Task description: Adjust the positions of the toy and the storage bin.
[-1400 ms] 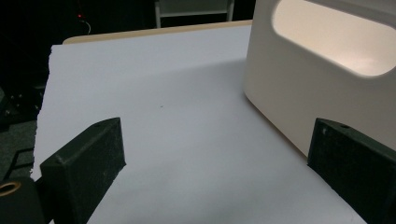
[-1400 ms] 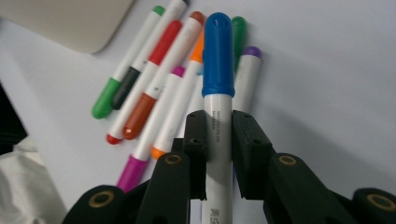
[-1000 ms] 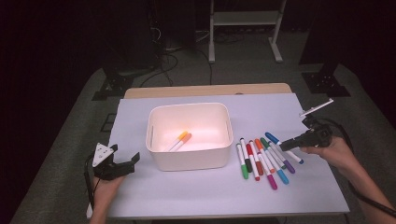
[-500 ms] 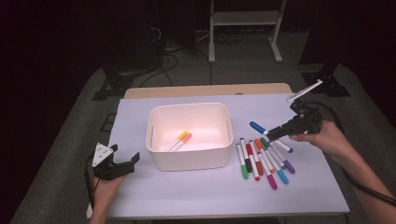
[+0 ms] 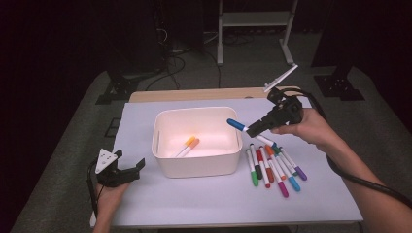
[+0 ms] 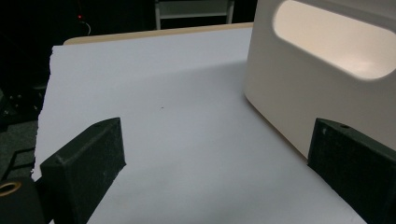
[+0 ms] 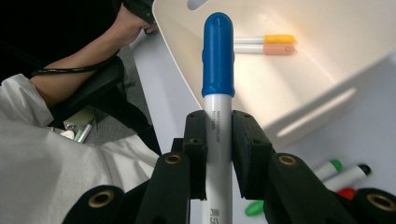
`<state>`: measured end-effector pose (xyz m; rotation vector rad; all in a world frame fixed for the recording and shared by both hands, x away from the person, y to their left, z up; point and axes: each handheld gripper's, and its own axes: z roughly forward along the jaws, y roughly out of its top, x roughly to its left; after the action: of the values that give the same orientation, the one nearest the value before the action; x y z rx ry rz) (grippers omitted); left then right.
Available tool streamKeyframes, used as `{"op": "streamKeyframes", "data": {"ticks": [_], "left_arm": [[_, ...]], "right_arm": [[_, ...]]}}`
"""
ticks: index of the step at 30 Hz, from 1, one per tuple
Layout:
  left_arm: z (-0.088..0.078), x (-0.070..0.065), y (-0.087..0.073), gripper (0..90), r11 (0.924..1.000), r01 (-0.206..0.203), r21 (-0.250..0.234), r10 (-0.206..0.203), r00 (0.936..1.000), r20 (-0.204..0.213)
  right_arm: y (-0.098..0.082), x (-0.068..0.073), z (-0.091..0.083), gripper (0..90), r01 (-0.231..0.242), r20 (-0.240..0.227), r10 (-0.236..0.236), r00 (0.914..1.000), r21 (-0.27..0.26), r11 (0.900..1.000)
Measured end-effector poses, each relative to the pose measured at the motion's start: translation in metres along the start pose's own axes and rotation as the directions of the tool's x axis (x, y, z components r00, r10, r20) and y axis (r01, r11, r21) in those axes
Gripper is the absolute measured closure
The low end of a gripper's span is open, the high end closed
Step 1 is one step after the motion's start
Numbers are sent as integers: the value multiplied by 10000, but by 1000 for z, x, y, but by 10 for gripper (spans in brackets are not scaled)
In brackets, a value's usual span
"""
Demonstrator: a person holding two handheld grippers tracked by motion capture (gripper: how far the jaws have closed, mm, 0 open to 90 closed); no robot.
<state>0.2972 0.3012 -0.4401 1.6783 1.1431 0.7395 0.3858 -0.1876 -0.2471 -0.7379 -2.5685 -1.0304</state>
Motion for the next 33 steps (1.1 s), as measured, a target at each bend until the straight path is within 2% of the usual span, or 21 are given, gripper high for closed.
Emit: {"op": "streamKeyframes", "data": {"ticks": [4, 6, 8, 16, 21, 29, 33], "left_arm": [[1, 0, 0, 27, 10000, -30, -9, 30, 10000, 31], [1, 0, 0, 27, 10000, -30, -11, 30, 10000, 27], [1, 0, 0, 26, 10000, -22, -29, 23, 10000, 23], [0, -1, 1, 27, 10000, -49, -85, 50, 9999, 91], [0, 0, 1, 27, 9999, -44, -107, 46, 9999, 145], [0, -1, 0, 27, 9999, -15, -116, 17, 9998, 206], [0, -1, 0, 27, 9999, 1, -102, 2, 9997, 231]], "right_arm": [[19, 6, 15, 756, 242, -139, -237, 9996, 334, 9991], [23, 7, 17, 756, 361, -158, -355, 9992, 438, 9984], [36, 12, 25, 756, 531, -159, -520, 9985, 727, 9959], [63, 16, 56, 756, 1034, -244, -1008, 9946, 1512, 9831], [75, 18, 76, 755, 1264, -475, -1194, 9917, 1910, 9734], [86, 12, 101, 755, 1378, -667, -1261, 9898, 2182, 9661], [91, 9, 112, 755, 1407, -613, -1300, 9896, 2290, 9632]]}}
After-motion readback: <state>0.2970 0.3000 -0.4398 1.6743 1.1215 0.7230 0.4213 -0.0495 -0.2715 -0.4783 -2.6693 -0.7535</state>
